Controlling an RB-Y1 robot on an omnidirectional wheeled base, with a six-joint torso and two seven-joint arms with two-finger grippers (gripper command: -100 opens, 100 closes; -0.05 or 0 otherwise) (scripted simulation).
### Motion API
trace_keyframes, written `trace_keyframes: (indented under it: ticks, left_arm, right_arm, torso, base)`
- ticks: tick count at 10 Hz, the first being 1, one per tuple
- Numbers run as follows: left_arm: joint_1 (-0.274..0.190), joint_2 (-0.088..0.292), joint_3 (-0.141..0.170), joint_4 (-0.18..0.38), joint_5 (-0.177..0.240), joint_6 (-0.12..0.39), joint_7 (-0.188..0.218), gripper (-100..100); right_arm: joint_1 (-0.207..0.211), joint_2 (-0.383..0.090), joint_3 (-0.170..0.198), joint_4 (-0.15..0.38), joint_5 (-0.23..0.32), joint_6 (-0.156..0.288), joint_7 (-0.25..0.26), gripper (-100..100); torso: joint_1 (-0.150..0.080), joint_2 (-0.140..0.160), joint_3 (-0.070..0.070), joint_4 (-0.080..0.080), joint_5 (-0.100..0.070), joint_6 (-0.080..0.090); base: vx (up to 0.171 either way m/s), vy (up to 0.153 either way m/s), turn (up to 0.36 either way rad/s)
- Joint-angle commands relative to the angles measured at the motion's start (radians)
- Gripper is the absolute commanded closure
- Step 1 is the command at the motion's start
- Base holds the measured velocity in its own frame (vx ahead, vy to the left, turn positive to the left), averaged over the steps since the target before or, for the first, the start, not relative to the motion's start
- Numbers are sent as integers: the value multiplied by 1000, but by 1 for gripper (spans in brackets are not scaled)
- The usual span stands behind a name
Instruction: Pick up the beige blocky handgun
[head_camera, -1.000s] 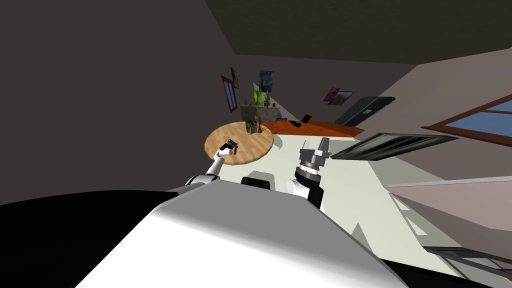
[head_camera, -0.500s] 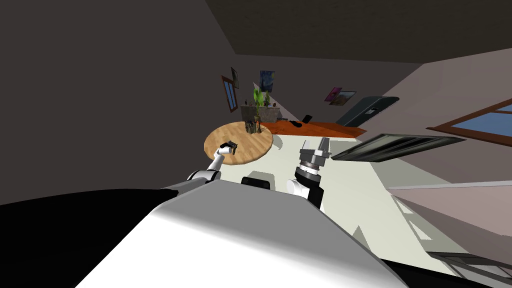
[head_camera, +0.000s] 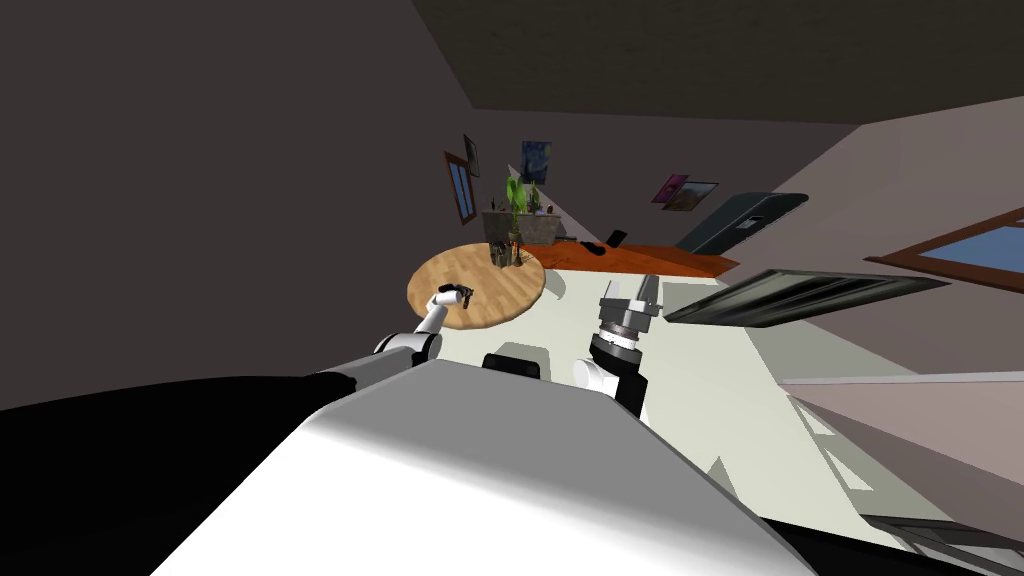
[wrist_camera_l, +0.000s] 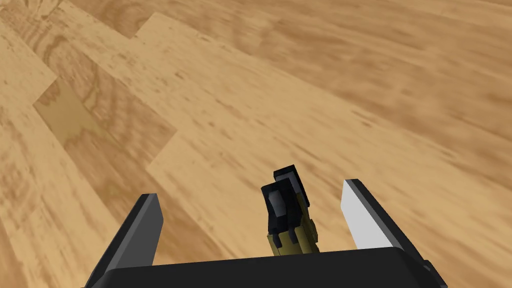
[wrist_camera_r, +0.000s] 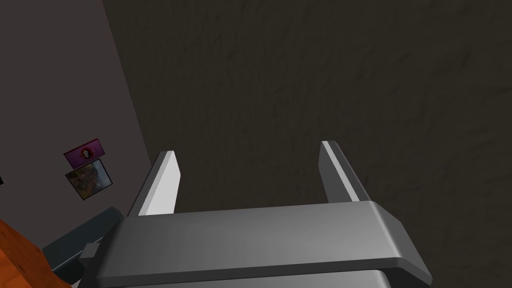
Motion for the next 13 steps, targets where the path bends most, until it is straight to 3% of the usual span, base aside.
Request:
trace_keyframes:
  ticks: [1, 5, 6, 10, 12, 13]
  left_arm:
    - [-21, 8, 7, 41, 5, 20, 15, -100]
    - [-101, 37, 50, 156, 16, 114, 86, -100]
    - [-101, 37, 50, 169, 16, 119, 86, -100]
    - [-172, 61, 91, 285, 26, 212, 148, -100]
    - [-193, 67, 103, 318, 28, 238, 165, -100]
    - [-188, 66, 99, 313, 30, 225, 155, -100]
  right_arm:
    - [0, 0, 0, 0, 0, 0, 0, 0]
    - [0, 0, 0, 0, 0, 0, 0, 0]
    - [0, 0, 0, 0, 0, 0, 0, 0]
    - [0, 0, 0, 0, 0, 0, 0, 0]
    - [0, 0, 0, 0, 0, 0, 0, 0]
    - [0, 0, 0, 0, 0, 0, 0, 0]
  torso:
    - [0, 0, 0, 0, 0, 0]
    - [1, 0, 0, 0, 0, 0]
    - [0, 0, 0, 0, 0, 0]
    - [1, 0, 0, 0, 0, 0]
    - [1, 0, 0, 0, 0, 0]
    - [2, 1, 0, 0, 0, 0]
  base:
    - [7, -36, 19]
    - [8, -41, 37]
    - [6, -41, 15]
    - [3, -34, 38]
    - [0, -26, 26]
    - [-1, -11, 4]
